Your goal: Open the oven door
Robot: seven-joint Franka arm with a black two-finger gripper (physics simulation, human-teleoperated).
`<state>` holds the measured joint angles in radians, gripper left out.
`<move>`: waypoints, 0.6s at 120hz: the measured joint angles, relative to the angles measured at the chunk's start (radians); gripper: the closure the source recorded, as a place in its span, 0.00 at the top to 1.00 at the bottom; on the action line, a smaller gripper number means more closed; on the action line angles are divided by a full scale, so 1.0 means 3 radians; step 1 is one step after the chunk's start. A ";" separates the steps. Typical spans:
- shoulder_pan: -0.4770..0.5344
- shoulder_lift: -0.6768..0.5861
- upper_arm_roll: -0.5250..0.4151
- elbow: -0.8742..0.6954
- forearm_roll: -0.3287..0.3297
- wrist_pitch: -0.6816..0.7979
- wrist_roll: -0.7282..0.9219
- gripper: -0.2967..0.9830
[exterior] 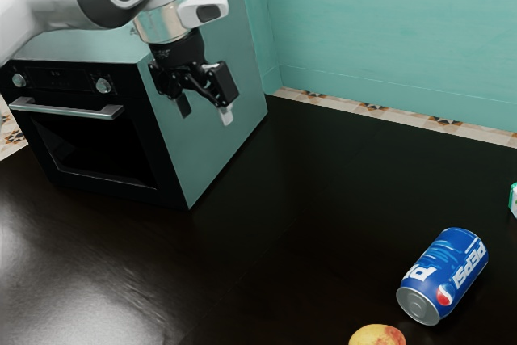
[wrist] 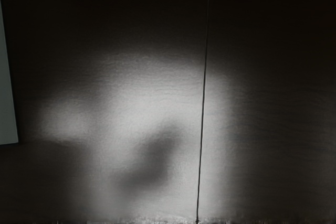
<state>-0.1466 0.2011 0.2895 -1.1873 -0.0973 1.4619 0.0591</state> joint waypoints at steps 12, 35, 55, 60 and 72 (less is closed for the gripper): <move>0.0005 0.0002 0.0004 0.0003 -0.0032 -0.0032 0.0044 0.77; -0.0080 -0.0461 0.0227 0.0224 -0.0070 -0.0065 0.0230 0.77; 0.0418 -0.0933 0.0170 0.0453 0.0794 -0.0255 0.1092 0.77; 0.0141 -0.1243 0.0149 0.0255 0.0926 -0.0227 0.1297 0.77; 0.0071 -0.2648 0.0323 -0.1208 0.0988 0.0269 0.1776 0.77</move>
<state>-0.1255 -0.5934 0.3865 -1.5497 0.1990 1.5426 0.5919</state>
